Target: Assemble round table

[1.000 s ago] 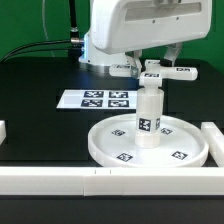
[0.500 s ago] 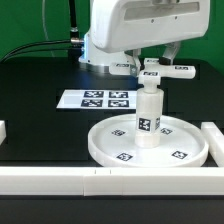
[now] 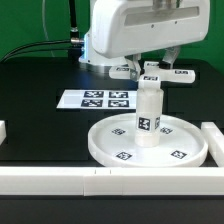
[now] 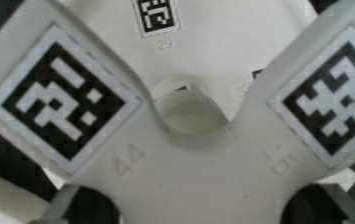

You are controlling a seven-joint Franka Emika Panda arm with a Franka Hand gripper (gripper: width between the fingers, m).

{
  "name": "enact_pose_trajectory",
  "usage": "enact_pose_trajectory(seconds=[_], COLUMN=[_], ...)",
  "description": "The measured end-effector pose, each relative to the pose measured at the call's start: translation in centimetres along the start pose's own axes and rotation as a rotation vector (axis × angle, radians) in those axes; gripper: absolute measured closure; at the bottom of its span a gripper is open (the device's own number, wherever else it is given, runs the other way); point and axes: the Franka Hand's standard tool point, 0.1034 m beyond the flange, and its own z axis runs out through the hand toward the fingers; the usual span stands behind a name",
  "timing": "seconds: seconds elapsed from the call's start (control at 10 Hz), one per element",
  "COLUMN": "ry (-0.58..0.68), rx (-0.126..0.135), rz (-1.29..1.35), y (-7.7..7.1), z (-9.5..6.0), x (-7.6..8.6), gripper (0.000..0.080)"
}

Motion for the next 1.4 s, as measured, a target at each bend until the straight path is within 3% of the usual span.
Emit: enact_pose_trajectory(seconds=[0.3, 1.4], ry=[-0.010, -0.003], rx=[0.004, 0.000], rz=[-0.001, 0.008], y=[0.01, 0.14], z=[1.00, 1.00], x=[-0.21, -0.12], gripper=[0.0354, 0.0354])
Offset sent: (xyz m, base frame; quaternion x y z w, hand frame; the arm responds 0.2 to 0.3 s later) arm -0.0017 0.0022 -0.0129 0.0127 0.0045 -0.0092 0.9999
